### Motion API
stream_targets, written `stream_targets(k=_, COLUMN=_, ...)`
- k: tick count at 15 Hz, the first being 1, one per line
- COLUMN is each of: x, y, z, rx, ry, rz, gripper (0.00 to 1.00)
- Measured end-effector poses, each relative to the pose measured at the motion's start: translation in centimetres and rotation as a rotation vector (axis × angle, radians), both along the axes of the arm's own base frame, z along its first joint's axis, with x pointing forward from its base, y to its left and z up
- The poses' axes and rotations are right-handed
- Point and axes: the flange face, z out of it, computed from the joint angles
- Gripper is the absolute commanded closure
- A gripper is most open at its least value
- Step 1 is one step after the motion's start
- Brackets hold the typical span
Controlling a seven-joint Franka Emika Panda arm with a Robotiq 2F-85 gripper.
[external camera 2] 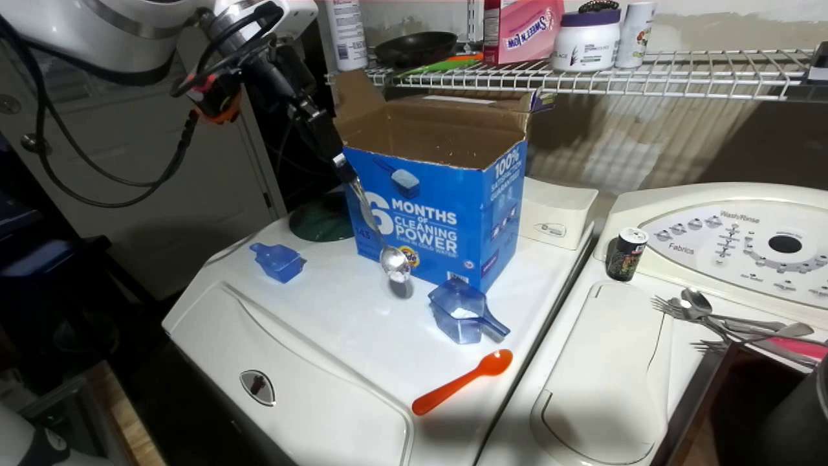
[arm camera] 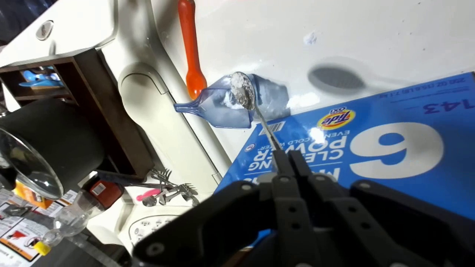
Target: Transfer a spoonful of contents from the blue box to the right scoop
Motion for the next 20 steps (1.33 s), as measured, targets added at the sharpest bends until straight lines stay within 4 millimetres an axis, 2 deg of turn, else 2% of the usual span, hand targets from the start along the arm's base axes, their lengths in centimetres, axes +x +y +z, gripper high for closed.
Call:
stream_targets(k=5, x=-0.5, y=2.9, z=-0.4, rx=0.022, ry=0.036, rz=0.041, gripper=0.99)
stream_targets(k=15, x=-2.1, y=6.7, z=-4.5, rx=0.044, ry=0.127, rz=0.109, gripper=0.99)
stream_targets(k=20, x=-2.1, y=9.0, z=-6.0, rx=0.021, ry=0.153, rz=0.148, gripper=0.99)
